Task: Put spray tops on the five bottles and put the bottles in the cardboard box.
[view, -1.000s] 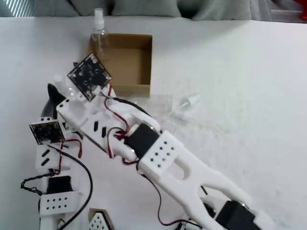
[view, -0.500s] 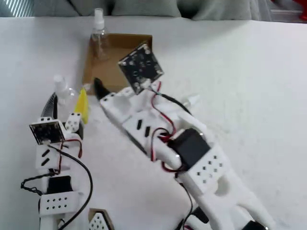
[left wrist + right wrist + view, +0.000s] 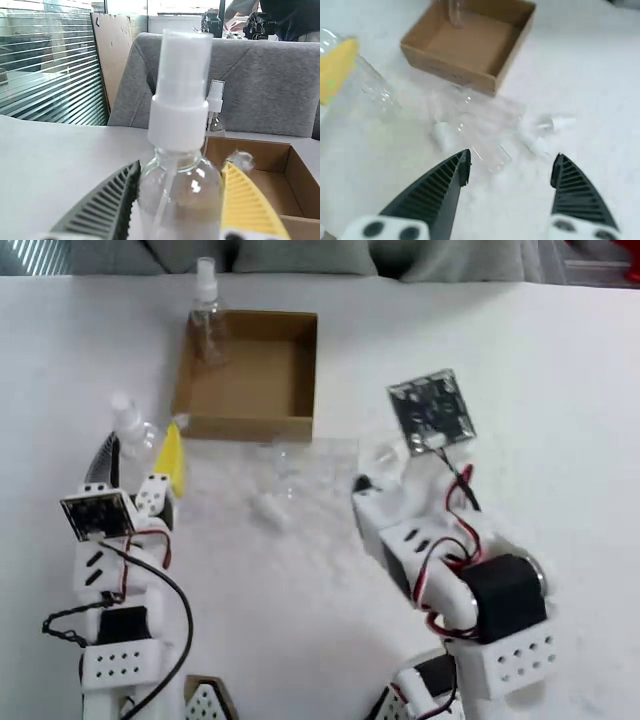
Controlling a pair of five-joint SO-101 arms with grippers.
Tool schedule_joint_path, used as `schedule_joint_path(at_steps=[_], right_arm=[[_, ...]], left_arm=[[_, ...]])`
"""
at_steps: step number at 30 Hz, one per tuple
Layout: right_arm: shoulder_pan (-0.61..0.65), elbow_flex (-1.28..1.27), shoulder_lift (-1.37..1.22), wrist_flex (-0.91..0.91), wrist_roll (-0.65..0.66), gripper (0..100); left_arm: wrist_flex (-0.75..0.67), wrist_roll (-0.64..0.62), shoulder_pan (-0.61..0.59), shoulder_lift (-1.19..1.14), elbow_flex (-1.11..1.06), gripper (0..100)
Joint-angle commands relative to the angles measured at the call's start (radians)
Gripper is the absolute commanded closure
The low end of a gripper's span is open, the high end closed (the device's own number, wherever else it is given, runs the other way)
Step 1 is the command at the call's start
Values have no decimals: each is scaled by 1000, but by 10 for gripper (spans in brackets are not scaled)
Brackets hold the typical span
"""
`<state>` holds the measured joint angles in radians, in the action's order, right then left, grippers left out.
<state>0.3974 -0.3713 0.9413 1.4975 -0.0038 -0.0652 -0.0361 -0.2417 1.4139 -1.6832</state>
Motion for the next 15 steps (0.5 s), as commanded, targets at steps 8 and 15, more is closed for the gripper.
schedule_joint_path(at_steps=[8,15], right_arm=[[-390,-528,255,-193,107,765],[-513,-945,421,-515,117,765]], left_arm=[[195,-3,-25,10,334,880],[196,-3,-1,-5,486,880]])
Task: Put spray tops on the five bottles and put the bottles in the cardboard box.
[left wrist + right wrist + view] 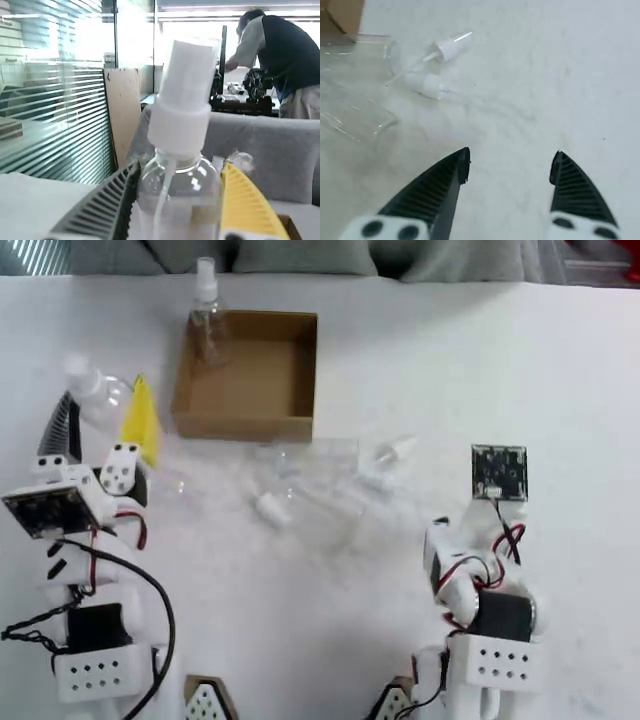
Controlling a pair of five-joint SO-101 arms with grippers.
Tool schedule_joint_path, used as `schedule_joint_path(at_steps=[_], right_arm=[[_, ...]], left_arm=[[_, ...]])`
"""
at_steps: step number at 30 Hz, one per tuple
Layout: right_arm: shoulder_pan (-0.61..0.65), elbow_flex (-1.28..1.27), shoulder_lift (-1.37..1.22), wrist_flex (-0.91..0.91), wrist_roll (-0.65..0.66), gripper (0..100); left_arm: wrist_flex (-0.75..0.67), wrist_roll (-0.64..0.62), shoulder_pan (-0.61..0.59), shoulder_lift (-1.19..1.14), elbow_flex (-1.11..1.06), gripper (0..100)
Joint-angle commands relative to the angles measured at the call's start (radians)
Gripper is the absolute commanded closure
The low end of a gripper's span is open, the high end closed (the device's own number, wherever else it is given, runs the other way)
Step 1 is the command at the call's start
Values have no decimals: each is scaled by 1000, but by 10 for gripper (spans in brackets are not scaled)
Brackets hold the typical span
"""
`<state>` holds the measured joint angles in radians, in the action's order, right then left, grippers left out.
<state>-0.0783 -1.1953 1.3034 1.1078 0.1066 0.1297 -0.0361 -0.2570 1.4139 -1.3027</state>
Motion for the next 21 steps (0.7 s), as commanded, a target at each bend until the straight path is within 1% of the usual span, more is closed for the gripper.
schedule_joint_path(at_steps=[1,4,6,11,15,17,21], right_arm=[[-41,-172,82,-166,6,765],[-42,-296,153,-251,5,765],[-42,-353,206,-275,5,765],[-36,-451,358,-277,8,765],[-38,-497,481,-257,12,765],[-35,-496,504,-216,14,763],[-35,-496,496,-214,14,762]], left_arm=[[2,-3,25,-27,130,880],[2,-3,36,-147,226,880],[2,-3,36,-249,299,880],[-6,-3,36,-495,482,880],[-6,-5,79,-676,621,880],[-6,-5,108,-763,675,880],[-9,-5,150,-934,763,878]])
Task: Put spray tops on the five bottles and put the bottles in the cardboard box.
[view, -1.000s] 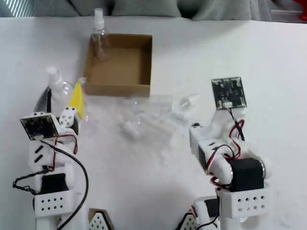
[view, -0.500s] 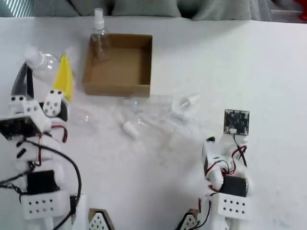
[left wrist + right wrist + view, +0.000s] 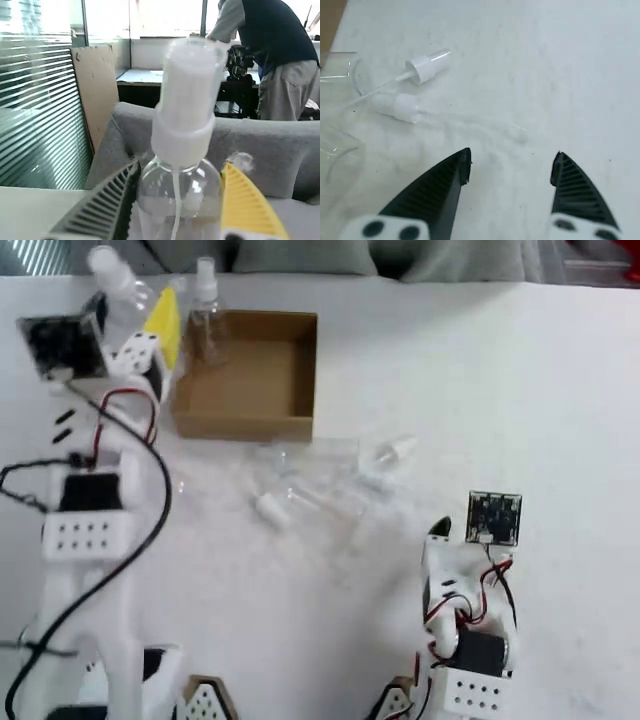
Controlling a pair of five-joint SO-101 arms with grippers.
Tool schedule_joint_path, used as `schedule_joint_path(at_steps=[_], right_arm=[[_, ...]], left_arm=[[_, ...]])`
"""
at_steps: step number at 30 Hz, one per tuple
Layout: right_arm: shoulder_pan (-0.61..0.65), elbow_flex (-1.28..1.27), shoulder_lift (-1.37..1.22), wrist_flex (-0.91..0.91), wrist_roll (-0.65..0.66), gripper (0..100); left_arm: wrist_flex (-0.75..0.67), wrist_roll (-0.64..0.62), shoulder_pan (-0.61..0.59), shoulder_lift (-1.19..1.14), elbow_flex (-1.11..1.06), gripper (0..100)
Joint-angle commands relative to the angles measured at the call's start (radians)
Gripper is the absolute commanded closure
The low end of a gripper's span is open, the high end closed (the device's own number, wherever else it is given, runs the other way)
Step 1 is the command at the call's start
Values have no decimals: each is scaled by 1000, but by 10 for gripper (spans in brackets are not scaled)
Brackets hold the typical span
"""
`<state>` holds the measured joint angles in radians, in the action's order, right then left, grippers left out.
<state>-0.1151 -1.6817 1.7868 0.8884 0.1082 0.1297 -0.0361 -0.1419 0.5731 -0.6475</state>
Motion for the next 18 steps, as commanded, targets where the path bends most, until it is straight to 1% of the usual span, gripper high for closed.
schedule_joint_path(at_steps=[1,9,14,18], right_arm=[[2,-9,13,5,12,762],[2,-9,13,5,12,762],[4,-9,13,-2,12,762],[30,-9,13,-1,12,762]], left_arm=[[-28,-5,39,-137,126,877],[-408,-5,48,-483,163,880],[-578,-3,51,-645,163,880],[-672,-3,51,-740,164,880]])
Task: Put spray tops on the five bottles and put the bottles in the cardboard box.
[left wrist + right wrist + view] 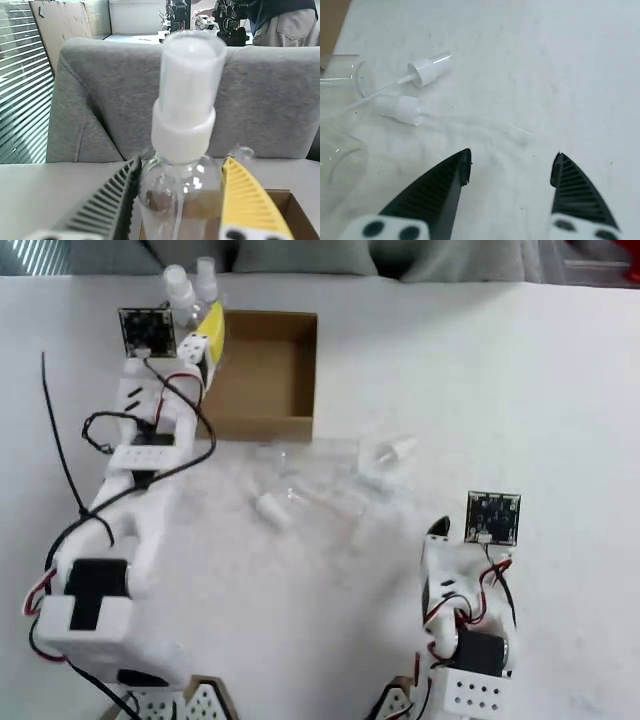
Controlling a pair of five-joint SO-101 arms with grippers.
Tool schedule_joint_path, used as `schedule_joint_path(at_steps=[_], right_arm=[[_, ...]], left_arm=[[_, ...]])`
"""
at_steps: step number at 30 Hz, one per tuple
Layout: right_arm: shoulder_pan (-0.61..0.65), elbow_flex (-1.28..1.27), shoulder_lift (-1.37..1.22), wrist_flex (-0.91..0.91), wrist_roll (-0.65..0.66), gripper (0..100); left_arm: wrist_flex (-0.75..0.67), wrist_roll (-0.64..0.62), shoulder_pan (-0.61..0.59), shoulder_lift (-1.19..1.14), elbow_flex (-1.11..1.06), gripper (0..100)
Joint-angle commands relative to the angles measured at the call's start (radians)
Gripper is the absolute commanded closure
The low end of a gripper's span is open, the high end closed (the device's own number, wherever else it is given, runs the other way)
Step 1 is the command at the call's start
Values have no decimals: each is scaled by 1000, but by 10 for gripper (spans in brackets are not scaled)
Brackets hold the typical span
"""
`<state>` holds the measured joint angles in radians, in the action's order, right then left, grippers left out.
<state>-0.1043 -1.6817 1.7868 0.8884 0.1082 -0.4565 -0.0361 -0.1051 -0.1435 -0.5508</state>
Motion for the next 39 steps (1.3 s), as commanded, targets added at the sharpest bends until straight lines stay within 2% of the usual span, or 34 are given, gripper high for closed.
schedule_joint_path(at_steps=[1,4,32,39], right_arm=[[19,-9,13,-1,12,762],[19,-9,13,-1,12,762],[12,-9,13,1,12,762],[12,-9,13,1,12,762]], left_arm=[[-107,-3,15,-44,68,880],[-143,-3,15,-91,68,880],[-144,-2,-1,-298,170,876],[-227,17,-2,-374,207,877]])
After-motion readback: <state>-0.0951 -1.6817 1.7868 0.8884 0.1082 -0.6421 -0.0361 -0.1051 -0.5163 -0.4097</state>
